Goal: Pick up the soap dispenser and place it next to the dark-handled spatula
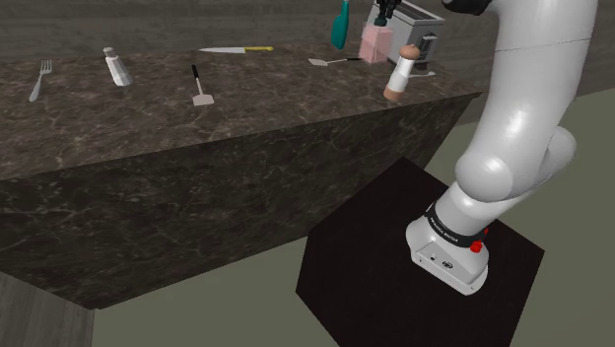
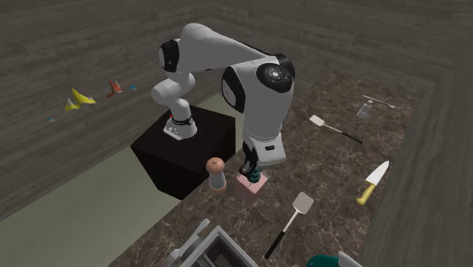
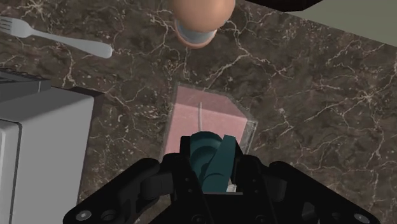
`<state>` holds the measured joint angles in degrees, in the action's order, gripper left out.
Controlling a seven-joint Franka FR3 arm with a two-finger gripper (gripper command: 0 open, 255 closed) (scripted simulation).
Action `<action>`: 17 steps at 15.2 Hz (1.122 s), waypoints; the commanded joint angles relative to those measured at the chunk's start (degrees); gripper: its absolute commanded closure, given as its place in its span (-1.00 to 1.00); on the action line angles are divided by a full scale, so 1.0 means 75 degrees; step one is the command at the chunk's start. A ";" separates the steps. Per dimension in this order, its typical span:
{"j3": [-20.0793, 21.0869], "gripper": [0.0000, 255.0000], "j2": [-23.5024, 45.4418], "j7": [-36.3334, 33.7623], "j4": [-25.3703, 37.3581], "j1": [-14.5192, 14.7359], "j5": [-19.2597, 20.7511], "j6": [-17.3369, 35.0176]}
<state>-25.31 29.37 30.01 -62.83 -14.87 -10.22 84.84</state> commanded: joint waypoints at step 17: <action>0.0780 1.00 -0.1891 -0.3045 -0.2543 0.2636 0.0668 0.0812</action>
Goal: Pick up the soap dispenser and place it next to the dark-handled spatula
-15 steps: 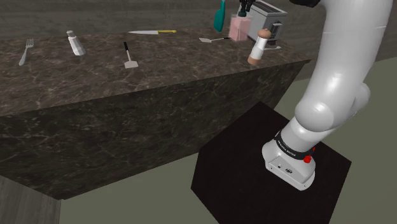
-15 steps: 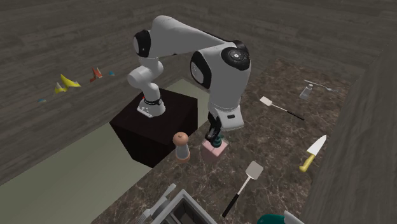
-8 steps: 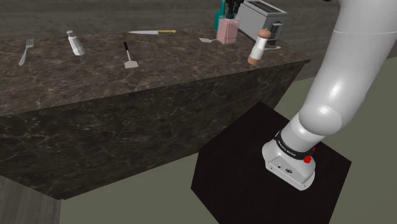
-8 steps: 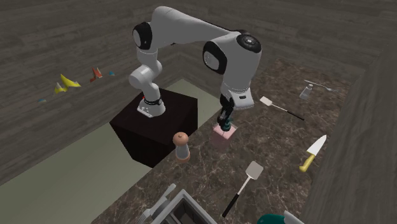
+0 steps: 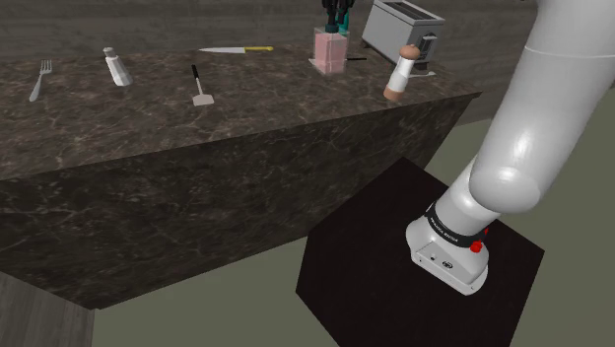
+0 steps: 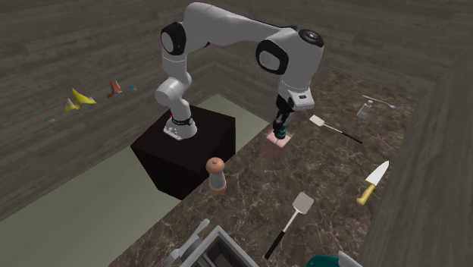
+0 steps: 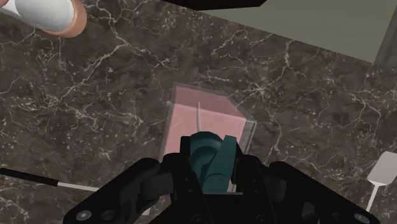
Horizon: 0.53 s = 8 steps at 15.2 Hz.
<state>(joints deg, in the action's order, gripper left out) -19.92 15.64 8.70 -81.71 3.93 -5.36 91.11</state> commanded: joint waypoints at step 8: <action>0.0544 1.00 0.0018 -0.1524 0.0124 0.0970 -0.0001 -0.0047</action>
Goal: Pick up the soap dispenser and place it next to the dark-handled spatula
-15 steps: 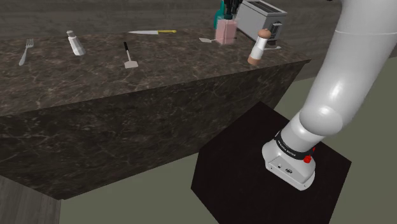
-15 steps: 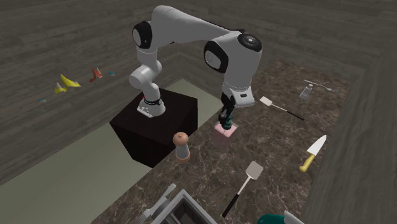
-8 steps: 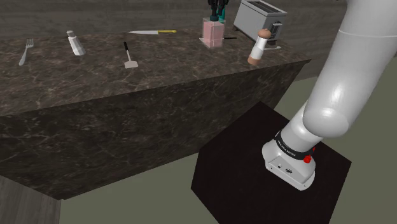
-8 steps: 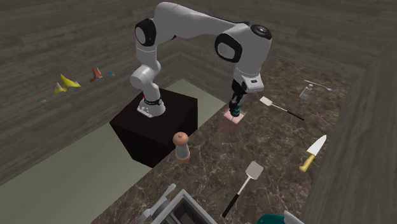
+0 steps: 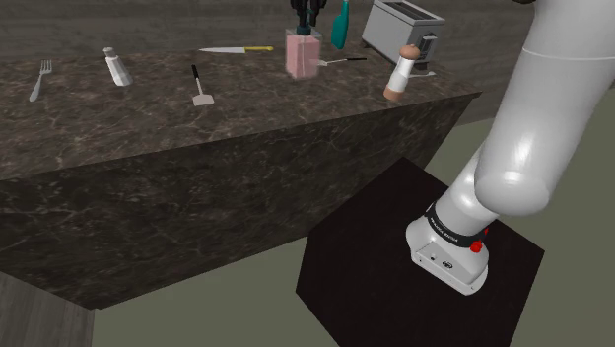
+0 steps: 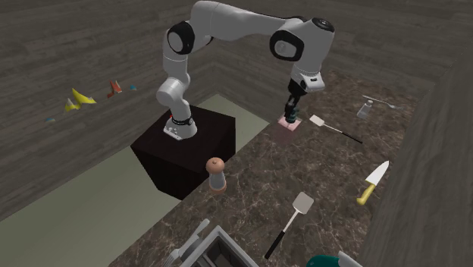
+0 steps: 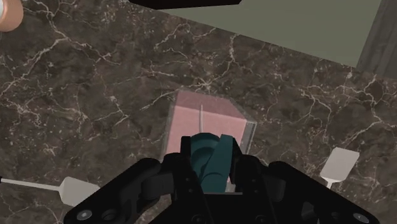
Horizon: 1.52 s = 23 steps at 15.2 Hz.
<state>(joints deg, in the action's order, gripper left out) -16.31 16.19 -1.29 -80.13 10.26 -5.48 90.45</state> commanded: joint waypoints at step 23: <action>0.1038 1.00 0.2510 -0.3047 0.3585 0.1758 -0.0308 -0.0925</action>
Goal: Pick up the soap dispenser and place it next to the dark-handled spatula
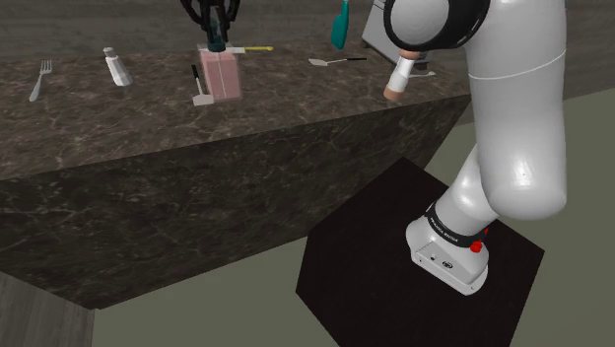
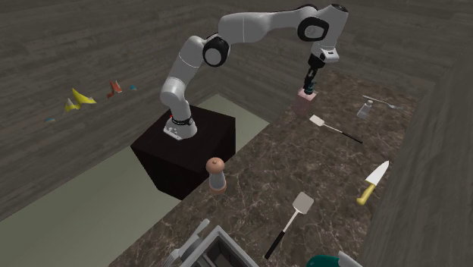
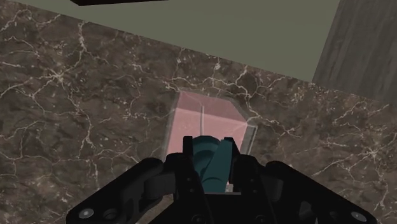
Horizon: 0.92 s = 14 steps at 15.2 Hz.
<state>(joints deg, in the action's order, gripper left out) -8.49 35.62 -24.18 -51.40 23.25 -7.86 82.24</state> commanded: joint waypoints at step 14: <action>-0.0021 1.00 -0.0456 0.0096 -0.1975 0.0157 0.0045 0.1517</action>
<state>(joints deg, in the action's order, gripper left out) -8.65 32.24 -23.47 -66.12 24.42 -7.52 93.53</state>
